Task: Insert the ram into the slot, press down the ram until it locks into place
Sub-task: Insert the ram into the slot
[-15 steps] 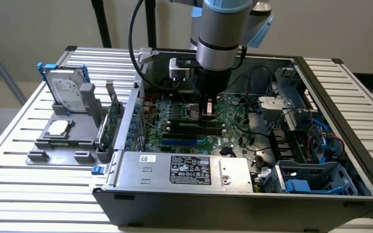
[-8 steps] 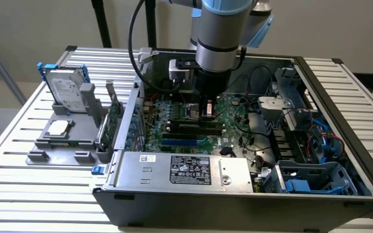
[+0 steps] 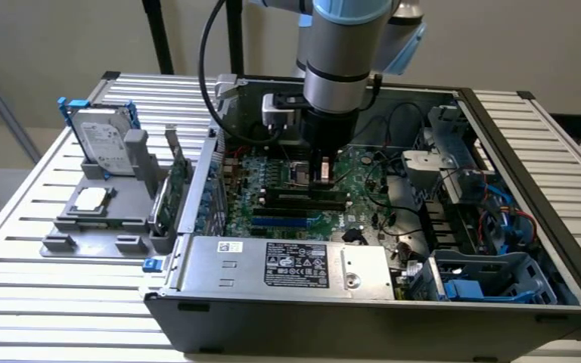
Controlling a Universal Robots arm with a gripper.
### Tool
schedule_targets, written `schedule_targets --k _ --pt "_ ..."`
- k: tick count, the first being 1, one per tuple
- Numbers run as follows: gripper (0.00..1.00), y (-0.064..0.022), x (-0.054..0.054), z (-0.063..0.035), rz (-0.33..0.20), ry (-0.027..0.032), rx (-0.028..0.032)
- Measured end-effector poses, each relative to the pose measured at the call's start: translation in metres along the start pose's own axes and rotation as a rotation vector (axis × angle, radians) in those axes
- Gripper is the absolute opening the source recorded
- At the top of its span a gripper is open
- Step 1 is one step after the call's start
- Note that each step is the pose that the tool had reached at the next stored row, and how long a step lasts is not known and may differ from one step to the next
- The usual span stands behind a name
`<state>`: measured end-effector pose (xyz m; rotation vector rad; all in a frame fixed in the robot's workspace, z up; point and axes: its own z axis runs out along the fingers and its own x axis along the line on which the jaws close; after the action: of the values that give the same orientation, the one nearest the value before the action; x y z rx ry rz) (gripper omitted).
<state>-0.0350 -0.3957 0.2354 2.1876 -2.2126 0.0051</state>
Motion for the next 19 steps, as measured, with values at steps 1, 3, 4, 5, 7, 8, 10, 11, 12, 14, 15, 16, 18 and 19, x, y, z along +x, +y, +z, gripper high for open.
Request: schedule_targets --k 1,3,4,5,7,8,10,11,12,14,15,16,18,19 --pt "0.13 0.0001 0.0000 0.0003 0.000 0.0006 0.0007" --pt "0.13 0.0001 -0.0001 0.0006 0.000 0.0014 0.0015" --pt "0.13 0.0001 -0.0002 0.0008 0.001 0.0017 0.0019" --pt "0.13 0.0001 -0.0003 0.0009 0.001 0.0018 0.0022" --pt "0.13 0.0001 -0.0004 0.0011 0.002 0.0021 0.0024" --pt "0.13 0.0002 -0.0005 0.0013 0.003 0.0021 0.0025" --pt "0.13 0.0002 -0.0007 0.0015 0.005 0.0021 0.0026" --pt "0.13 0.0002 -0.0007 0.0016 0.006 0.0021 0.0026" --pt "0.13 0.0002 -0.0008 0.0017 0.008 0.0021 0.0026" --pt "0.13 0.0002 -0.0008 0.0020 0.010 0.0019 0.0026" --pt "0.13 0.0002 -0.0008 0.0020 0.011 0.0020 0.0026" --pt "0.13 0.0002 -0.0008 0.0022 0.012 0.0019 0.0026" --pt "0.13 0.0003 -0.0009 0.0024 0.012 0.0020 0.0028" --pt "0.13 0.0004 -0.0009 0.0027 0.013 0.0020 0.0029"
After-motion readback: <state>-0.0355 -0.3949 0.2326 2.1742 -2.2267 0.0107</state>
